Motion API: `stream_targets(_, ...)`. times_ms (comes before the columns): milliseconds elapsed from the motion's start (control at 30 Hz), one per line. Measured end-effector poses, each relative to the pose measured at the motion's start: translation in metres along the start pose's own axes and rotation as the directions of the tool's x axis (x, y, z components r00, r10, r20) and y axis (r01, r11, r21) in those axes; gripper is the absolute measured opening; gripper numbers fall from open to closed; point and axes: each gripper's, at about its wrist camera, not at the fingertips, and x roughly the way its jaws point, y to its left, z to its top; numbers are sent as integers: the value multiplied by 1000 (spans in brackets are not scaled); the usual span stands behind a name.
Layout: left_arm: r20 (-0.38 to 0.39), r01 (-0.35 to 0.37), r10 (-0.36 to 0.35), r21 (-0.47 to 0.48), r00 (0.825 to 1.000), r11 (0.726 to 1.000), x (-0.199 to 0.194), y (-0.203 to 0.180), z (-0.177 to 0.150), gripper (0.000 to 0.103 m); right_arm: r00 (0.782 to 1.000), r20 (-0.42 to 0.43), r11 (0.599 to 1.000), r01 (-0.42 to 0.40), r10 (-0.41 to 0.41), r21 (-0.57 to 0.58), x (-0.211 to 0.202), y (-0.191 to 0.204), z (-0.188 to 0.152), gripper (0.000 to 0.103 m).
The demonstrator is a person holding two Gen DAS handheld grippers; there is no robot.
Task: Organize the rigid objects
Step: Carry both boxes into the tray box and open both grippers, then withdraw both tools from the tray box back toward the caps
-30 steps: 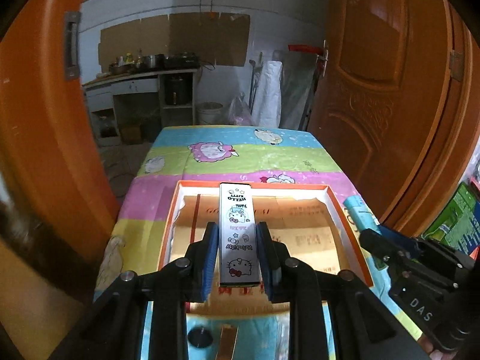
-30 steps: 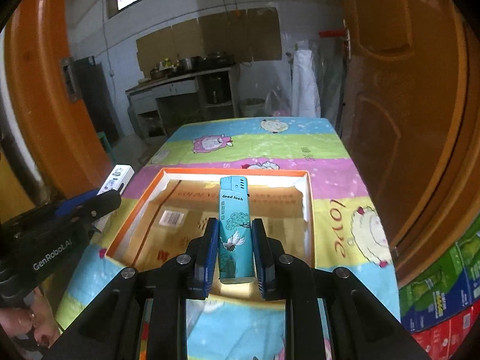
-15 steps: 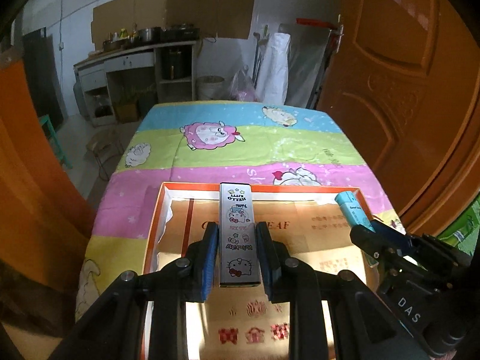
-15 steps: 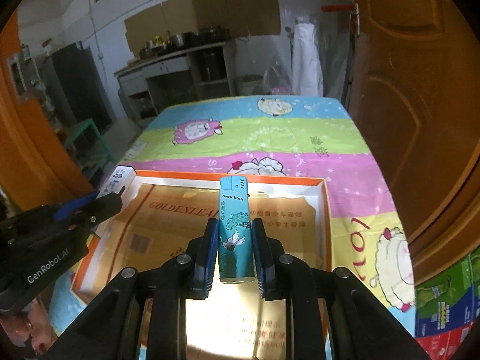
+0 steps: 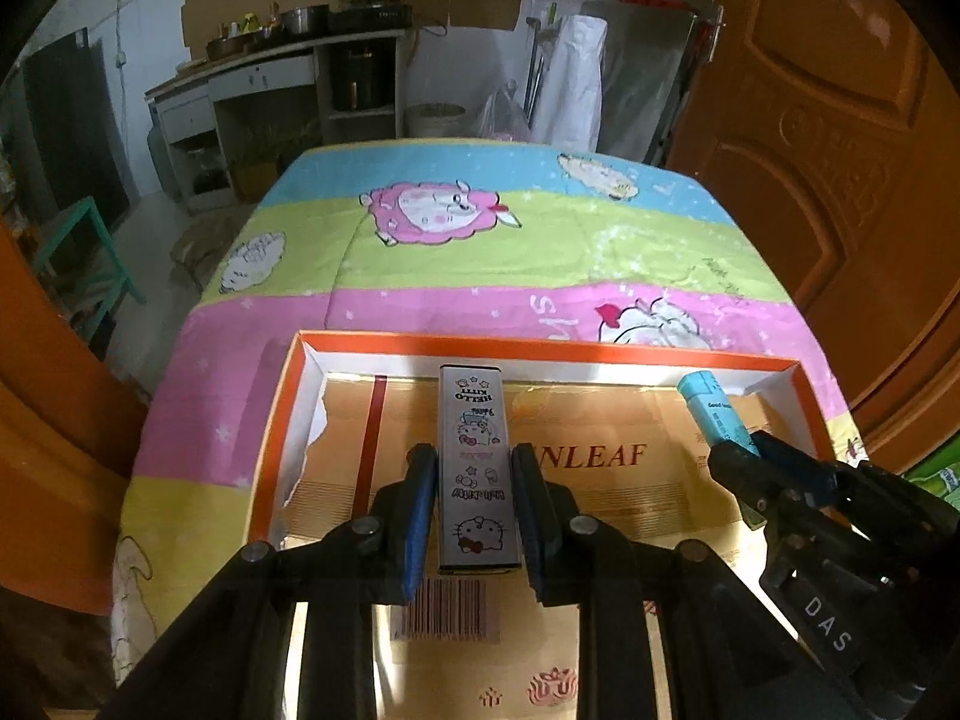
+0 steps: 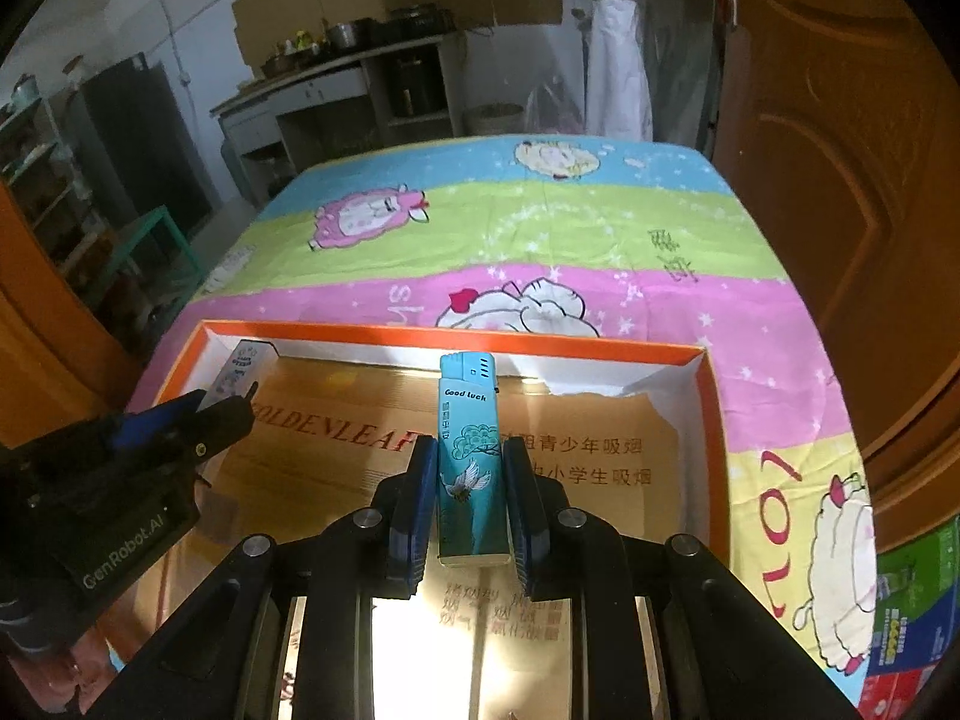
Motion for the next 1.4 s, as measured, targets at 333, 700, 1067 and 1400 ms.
stream_targets(333,-39,26,-26,-16,999,1000,23,3,-6,26,999,-54,1000,7,-8,-3,22,-4,-2,23)
stream_targets(700,-17,75,-76,-34,997,997,7,5,-8,52,999,-37,999,24,-25,-27,17,0,-5,55)
stream_targets(1067,94,83,-80,-19,992,996,-55,2,-12,53,999,25,999,28,-27,-25,-27,7,-10,55)
stream_targets(1400,168,100,-94,-32,981,994,-118,7,-35,53,998,67,999,22,-20,-29,-79,21,-31,56)
